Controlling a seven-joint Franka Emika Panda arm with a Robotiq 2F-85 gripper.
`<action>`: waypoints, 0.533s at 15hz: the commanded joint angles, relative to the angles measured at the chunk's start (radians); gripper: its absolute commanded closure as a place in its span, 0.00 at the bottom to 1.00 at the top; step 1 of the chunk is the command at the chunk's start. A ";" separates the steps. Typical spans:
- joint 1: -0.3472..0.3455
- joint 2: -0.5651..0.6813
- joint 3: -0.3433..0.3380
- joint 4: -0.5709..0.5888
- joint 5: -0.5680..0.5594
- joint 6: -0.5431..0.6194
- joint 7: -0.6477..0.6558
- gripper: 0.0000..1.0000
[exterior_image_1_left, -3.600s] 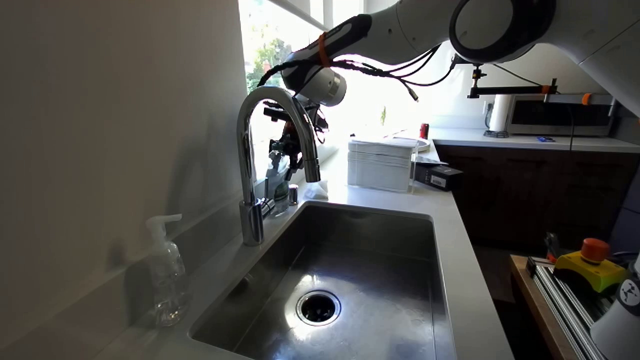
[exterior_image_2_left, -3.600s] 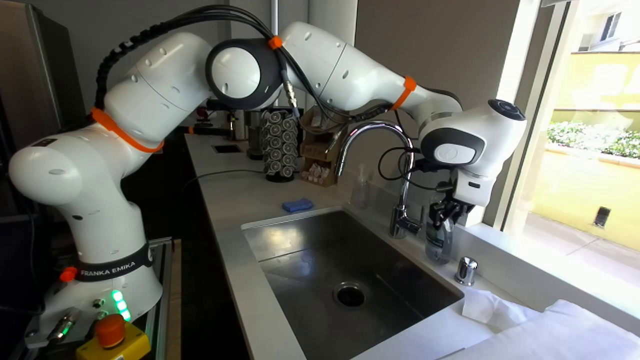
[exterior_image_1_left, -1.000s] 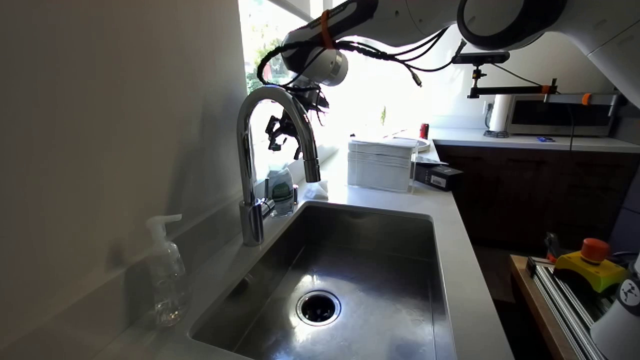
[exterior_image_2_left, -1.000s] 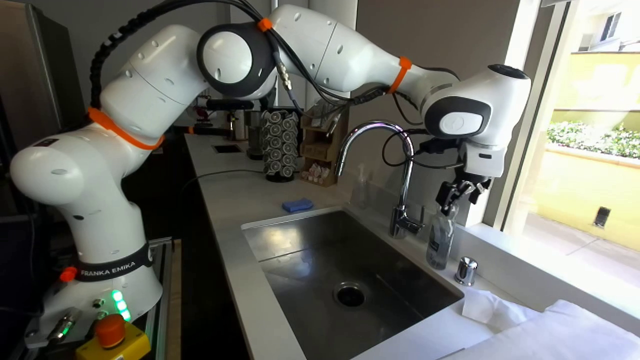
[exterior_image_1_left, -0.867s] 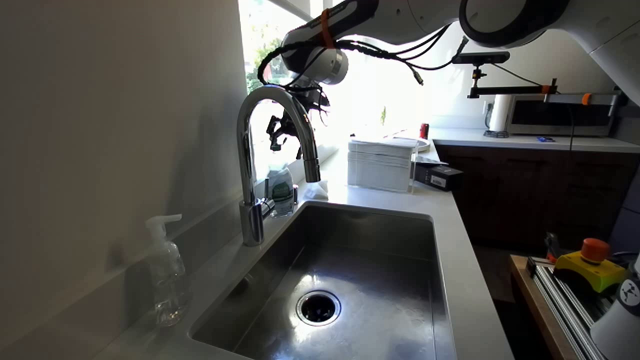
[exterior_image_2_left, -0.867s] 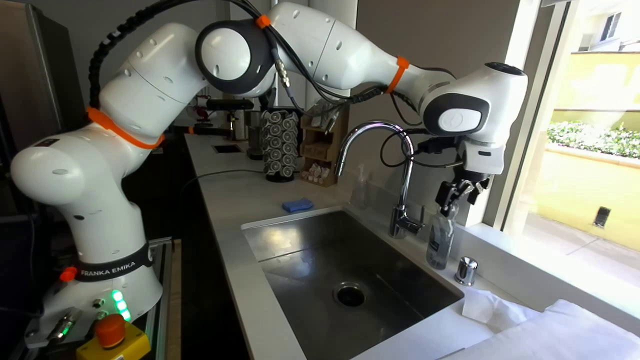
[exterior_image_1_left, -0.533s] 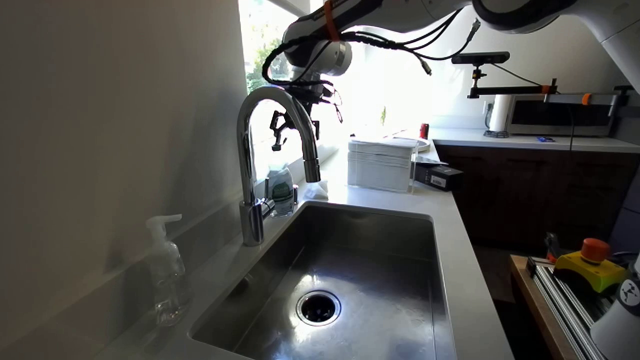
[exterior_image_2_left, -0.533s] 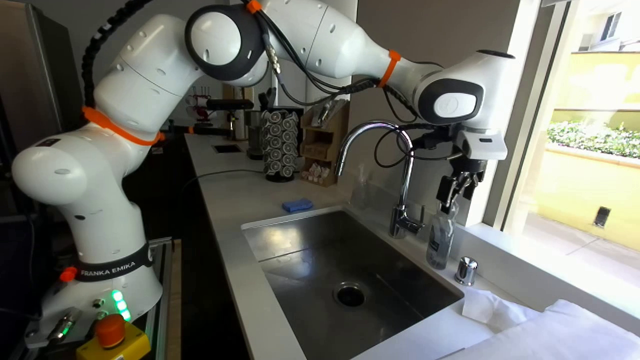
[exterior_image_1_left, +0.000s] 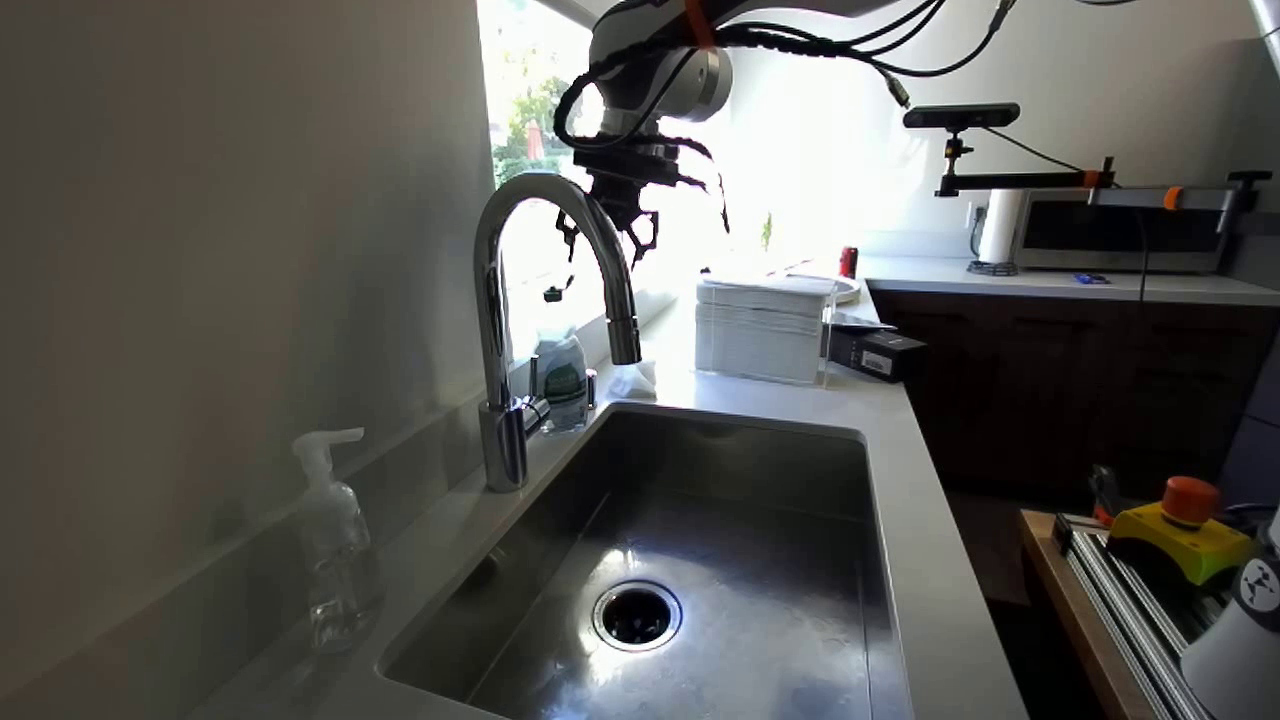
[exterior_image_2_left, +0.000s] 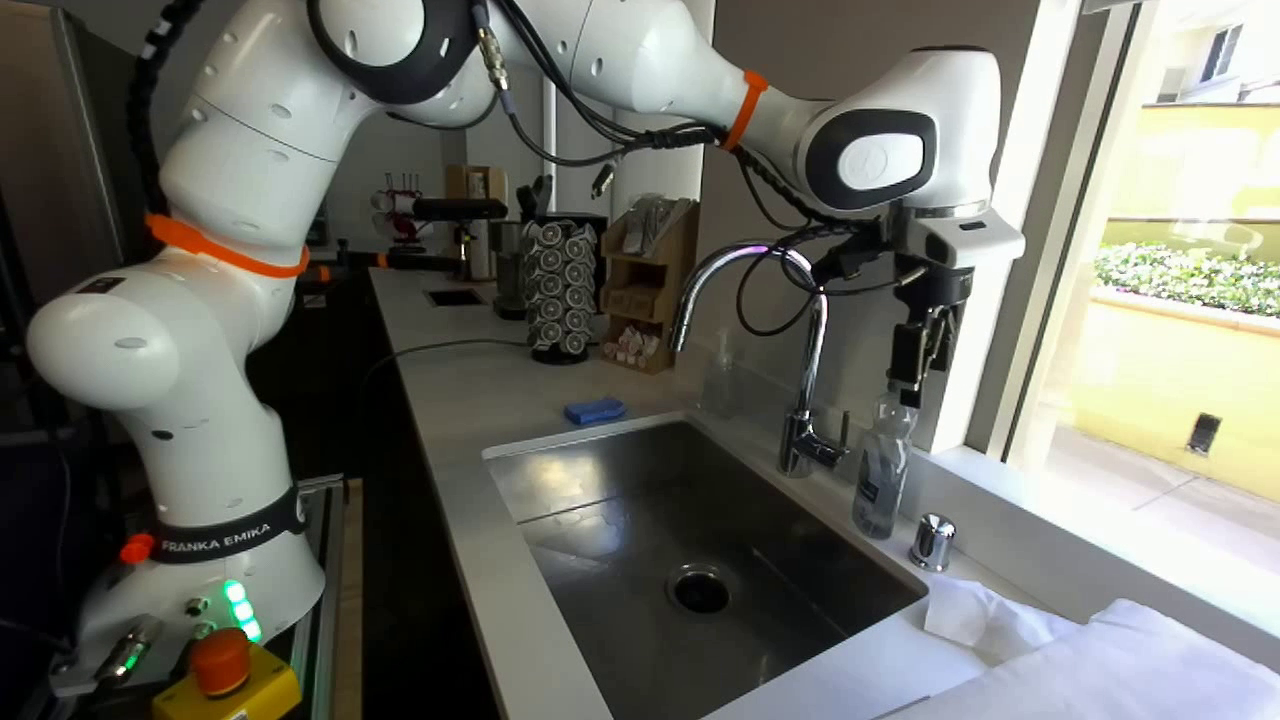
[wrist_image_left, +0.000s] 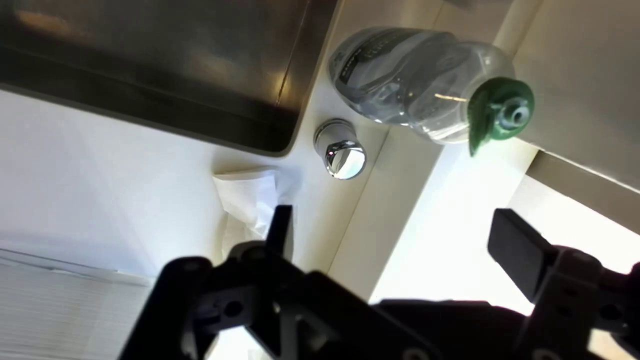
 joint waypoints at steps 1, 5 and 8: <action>0.023 -0.085 -0.012 -0.134 0.002 0.088 -0.089 0.00; 0.029 -0.121 -0.010 -0.177 0.015 0.102 -0.153 0.00; 0.034 -0.145 -0.008 -0.205 0.019 0.104 -0.201 0.00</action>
